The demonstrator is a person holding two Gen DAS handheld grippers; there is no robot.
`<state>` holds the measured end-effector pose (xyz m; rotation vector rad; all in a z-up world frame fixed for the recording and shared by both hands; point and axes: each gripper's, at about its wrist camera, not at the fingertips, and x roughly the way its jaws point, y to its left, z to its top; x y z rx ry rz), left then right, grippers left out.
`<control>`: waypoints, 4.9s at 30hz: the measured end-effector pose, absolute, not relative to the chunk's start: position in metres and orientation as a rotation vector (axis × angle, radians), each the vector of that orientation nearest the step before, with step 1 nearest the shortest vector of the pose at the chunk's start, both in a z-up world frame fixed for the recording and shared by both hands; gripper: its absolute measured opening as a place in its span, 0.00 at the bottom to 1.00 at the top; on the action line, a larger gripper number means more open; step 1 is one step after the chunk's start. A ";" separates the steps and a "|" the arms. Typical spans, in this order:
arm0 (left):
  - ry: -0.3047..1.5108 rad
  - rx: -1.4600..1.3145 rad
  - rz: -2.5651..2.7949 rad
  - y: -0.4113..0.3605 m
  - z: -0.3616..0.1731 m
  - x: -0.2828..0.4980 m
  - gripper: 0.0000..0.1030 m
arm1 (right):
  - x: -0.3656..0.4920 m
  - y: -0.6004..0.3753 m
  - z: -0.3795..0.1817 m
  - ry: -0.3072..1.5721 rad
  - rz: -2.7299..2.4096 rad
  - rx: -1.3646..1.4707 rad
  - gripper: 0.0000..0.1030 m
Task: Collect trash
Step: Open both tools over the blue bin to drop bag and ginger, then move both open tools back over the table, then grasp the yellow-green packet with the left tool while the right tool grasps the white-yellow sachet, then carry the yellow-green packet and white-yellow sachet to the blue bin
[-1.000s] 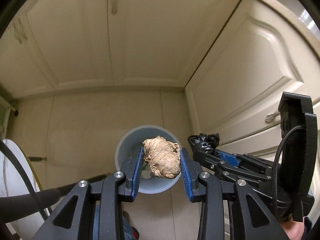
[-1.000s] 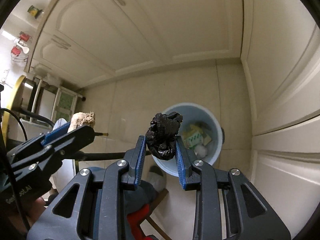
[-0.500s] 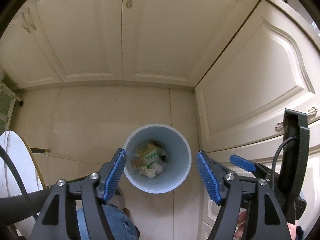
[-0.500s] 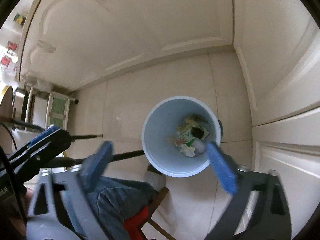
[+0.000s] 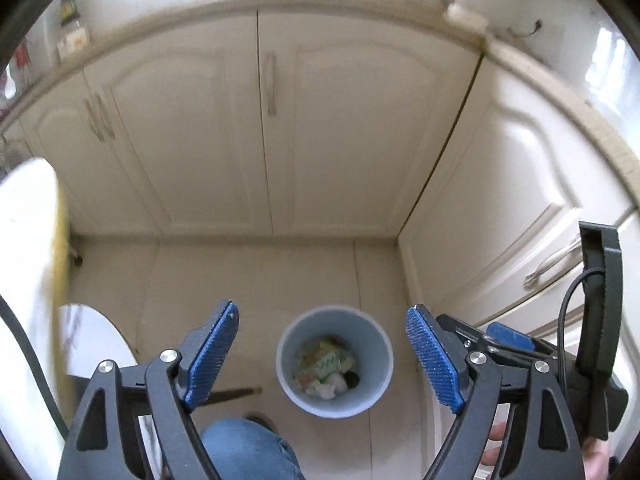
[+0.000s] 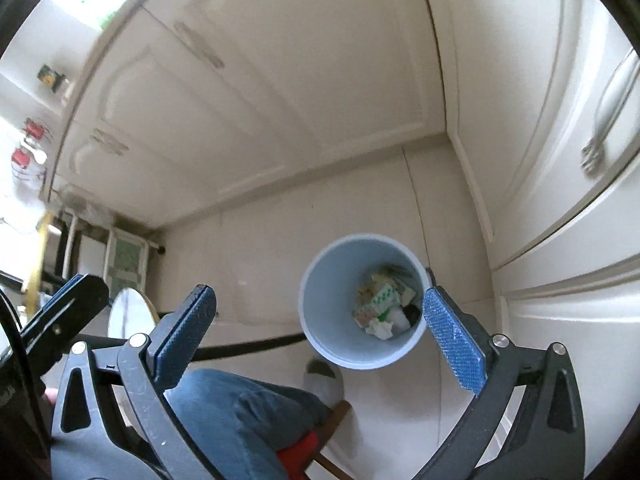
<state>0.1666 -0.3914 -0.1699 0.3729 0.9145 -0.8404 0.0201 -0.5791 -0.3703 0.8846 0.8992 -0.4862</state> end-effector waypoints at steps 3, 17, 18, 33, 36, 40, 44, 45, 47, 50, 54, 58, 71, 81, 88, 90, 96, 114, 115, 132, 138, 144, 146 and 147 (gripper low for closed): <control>0.833 0.349 -0.851 -0.350 -0.138 0.150 0.82 | 0.018 -0.571 -0.339 0.845 -0.492 0.854 1.00; 0.561 0.174 -0.710 -0.171 -0.040 0.095 0.99 | 0.053 -0.474 -0.174 0.613 -0.343 0.628 1.00; 0.549 0.156 -0.690 -0.152 -0.035 0.095 0.99 | 0.059 -0.461 -0.162 0.601 -0.317 0.606 1.00; 0.524 -0.004 -0.367 0.069 -0.002 0.073 0.99 | 0.140 -0.280 -0.097 0.543 -0.003 0.401 1.00; 0.517 -0.017 -0.307 0.086 0.001 0.069 0.99 | 0.155 -0.249 -0.093 0.551 0.047 0.361 1.00; 0.511 -0.026 -0.248 0.100 0.004 0.066 0.99 | 0.167 -0.223 -0.090 0.555 0.089 0.324 1.00; 0.509 -0.020 -0.198 0.109 0.008 0.063 0.99 | 0.178 -0.202 -0.084 0.555 0.117 0.290 1.00; 0.511 -0.020 -0.186 0.109 0.008 0.063 0.99 | 0.178 -0.198 -0.083 0.552 0.121 0.280 1.00; 0.519 -0.023 -0.167 0.113 0.009 0.065 0.99 | 0.181 -0.186 -0.079 0.545 0.132 0.247 1.00; 0.533 -0.026 -0.136 0.115 0.008 0.070 0.99 | 0.189 -0.170 -0.078 0.550 0.124 0.183 1.00; 0.569 -0.036 -0.137 0.115 0.000 0.088 0.99 | 0.199 -0.156 -0.083 0.582 0.123 0.132 1.00; 0.629 -0.030 -0.147 0.108 -0.017 0.109 0.99 | 0.217 -0.154 -0.099 0.648 0.091 0.096 1.00; 0.840 0.027 -0.188 0.079 -0.067 0.222 0.99 | 0.280 -0.161 -0.172 0.860 0.085 0.064 1.00; 0.970 0.090 -0.214 0.055 -0.092 0.321 0.99 | 0.328 -0.155 -0.217 0.962 0.108 0.041 0.87; 0.965 0.126 -0.232 0.038 -0.101 0.358 1.00 | 0.340 -0.158 -0.227 0.978 0.134 0.066 0.51; 0.954 0.131 -0.244 0.033 -0.103 0.369 1.00 | 0.341 -0.158 -0.229 0.977 0.145 0.066 0.40; 0.917 0.143 -0.314 0.030 -0.112 0.379 0.84 | 0.343 -0.156 -0.229 0.973 0.186 0.069 0.19; 0.899 0.055 -0.444 0.049 -0.108 0.344 0.12 | 0.322 -0.179 -0.216 0.938 0.193 0.150 0.19; 0.893 0.056 -0.442 0.050 -0.104 0.336 0.12 | 0.320 -0.181 -0.215 0.934 0.192 0.154 0.19; 0.756 0.167 -0.526 -0.012 -0.040 0.236 0.12 | 0.251 -0.242 -0.182 0.822 0.185 0.283 0.19; 0.728 0.216 -0.625 -0.070 -0.031 0.212 0.12 | 0.207 -0.291 -0.164 0.749 0.124 0.324 0.19; 0.740 0.232 -0.756 -0.138 -0.032 0.191 0.12 | 0.158 -0.358 -0.156 0.701 0.003 0.378 0.19; 0.743 0.245 -0.802 -0.166 -0.033 0.184 0.12 | 0.141 -0.380 -0.157 0.690 -0.036 0.403 0.19; 0.745 0.251 -0.821 -0.177 -0.034 0.179 0.12 | 0.130 -0.394 -0.158 0.683 -0.068 0.418 0.19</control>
